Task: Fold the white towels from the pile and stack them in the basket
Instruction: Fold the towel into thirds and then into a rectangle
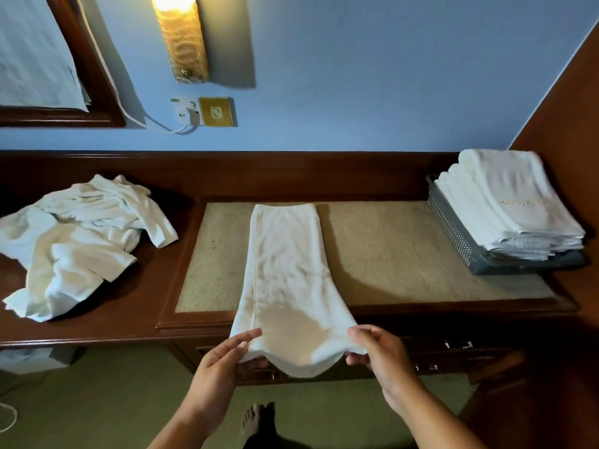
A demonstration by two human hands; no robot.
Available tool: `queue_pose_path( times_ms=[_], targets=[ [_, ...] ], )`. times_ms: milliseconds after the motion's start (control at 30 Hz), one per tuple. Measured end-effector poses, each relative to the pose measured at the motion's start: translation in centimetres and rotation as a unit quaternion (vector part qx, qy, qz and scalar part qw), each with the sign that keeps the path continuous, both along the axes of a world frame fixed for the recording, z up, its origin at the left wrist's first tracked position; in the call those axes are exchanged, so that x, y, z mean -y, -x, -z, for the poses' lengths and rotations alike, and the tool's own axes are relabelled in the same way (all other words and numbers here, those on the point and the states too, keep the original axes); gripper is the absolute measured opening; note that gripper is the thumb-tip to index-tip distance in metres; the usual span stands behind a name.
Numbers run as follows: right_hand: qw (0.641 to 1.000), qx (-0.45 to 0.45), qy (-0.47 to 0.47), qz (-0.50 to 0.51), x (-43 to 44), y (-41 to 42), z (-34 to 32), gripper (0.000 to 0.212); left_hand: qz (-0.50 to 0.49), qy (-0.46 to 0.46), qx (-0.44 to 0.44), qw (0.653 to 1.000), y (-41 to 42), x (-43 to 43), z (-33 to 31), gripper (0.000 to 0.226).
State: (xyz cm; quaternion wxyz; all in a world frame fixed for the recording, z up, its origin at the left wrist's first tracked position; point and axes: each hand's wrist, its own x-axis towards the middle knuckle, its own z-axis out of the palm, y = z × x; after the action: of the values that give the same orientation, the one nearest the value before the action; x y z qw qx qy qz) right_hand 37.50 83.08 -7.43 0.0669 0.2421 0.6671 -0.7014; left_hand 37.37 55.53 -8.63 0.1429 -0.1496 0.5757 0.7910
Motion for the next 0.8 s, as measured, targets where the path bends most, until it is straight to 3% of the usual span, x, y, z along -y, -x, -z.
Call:
queue_pose_path(
  times_ms=[100,167,267,500,600,700,733,800],
  targets=[
    [0.998,-0.024,0.052,-0.003,-0.4,3.1,-1.3,0.023,0.070,-0.030,-0.035,0.996,2.9,1.2,-1.7,0.043],
    [0.998,-0.050,0.031,-0.019,-0.5,4.9,-2.3,0.029,0.108,-0.024,-0.054,0.992,5.0,2.2,-2.2,0.059],
    [0.994,-0.082,-0.068,-0.035,-0.2,8.4,-3.6,0.026,0.141,0.107,-0.108,0.978,8.8,2.5,-3.1,0.054],
    [0.965,-0.101,-0.241,-0.013,-0.3,17.9,-5.6,0.007,0.045,0.288,-0.172,0.941,18.8,0.4,-4.9,0.033],
    [0.957,-0.098,-0.273,0.003,0.0,21.9,-5.2,0.004,0.045,0.374,-0.192,0.906,23.5,1.1,-5.0,0.029],
    [0.963,-0.077,-0.258,0.007,0.2,25.5,-3.8,0.006,0.054,0.496,-0.233,0.834,28.0,2.6,-3.6,0.024],
    [0.966,-0.071,-0.248,0.011,0.3,26.5,-3.2,0.007,0.063,0.505,-0.233,0.828,29.2,3.0,-3.1,0.022],
    [0.972,-0.054,-0.229,0.017,0.8,28.5,-2.3,0.009,0.097,0.438,-0.200,0.871,31.4,3.6,-2.4,0.018]
  ],
)
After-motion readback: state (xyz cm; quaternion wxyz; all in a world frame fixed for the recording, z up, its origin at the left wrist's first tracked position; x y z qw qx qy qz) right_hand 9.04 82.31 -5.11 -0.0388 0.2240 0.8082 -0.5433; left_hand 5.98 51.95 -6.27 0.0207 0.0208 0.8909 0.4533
